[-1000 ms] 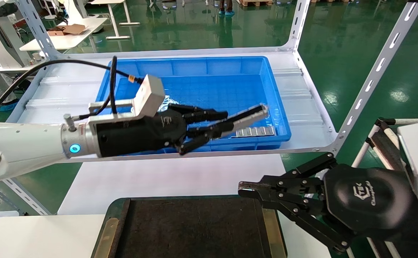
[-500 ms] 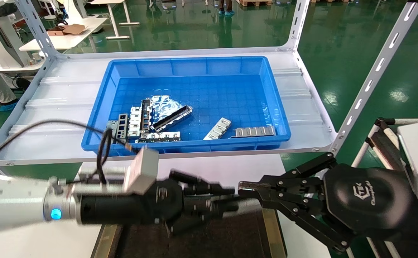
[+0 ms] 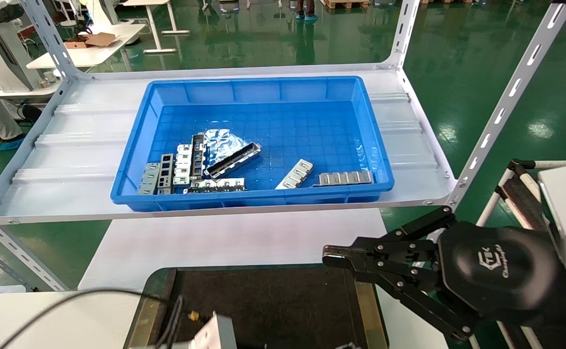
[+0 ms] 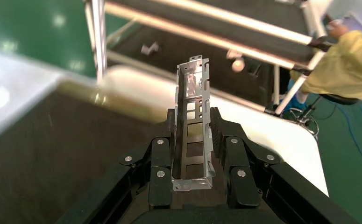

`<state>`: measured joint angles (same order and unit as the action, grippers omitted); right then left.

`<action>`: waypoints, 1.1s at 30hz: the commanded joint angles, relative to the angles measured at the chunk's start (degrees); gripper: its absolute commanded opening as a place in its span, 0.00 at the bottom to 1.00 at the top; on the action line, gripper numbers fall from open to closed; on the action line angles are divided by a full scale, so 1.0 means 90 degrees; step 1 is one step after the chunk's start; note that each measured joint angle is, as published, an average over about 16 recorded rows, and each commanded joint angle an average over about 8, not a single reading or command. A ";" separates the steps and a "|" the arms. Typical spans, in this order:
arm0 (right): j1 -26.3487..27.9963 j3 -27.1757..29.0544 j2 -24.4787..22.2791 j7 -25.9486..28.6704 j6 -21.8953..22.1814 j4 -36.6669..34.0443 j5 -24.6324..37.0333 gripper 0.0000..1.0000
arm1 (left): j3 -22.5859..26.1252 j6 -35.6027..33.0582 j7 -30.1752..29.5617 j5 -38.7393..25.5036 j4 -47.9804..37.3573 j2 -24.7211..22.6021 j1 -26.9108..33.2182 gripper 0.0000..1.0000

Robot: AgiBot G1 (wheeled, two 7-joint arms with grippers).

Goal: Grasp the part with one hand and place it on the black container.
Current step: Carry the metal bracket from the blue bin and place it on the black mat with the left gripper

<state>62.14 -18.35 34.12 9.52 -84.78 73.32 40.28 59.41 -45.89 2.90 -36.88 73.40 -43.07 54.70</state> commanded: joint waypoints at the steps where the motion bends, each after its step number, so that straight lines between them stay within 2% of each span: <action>1: 0.0000 0.0000 0.0000 0.0000 0.0000 0.0000 0.0000 0.00 | 0.0075 0.0482 -0.0045 -0.0048 0.0243 0.0059 -0.0333 0.00; 7: 0.0000 -0.0002 -0.0001 -0.0001 0.0001 0.0000 -0.0001 0.00 | 0.0120 0.1866 -0.0171 0.0004 0.0364 -0.0279 -0.0960 0.00; 15: 0.0001 -0.0003 -0.0001 -0.0002 0.0001 0.0000 -0.0002 0.00 | 0.0038 0.3656 -0.0411 0.0187 0.0351 -0.0994 -0.1425 0.00; 22: 0.0001 -0.0005 -0.0002 -0.0002 0.0002 0.0000 -0.0003 0.00 | 0.0022 0.4963 -0.0634 0.0364 0.0328 -0.1585 -0.1574 0.00; 33: 0.0002 -0.0007 -0.0003 -0.0004 0.0003 0.0000 -0.0005 0.00 | 0.0007 0.6446 -0.0827 0.0603 0.0187 -0.2380 -0.1556 0.00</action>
<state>62.16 -18.41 34.10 9.48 -84.75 73.32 40.24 59.28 11.86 -4.45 -31.79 74.87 -64.53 40.61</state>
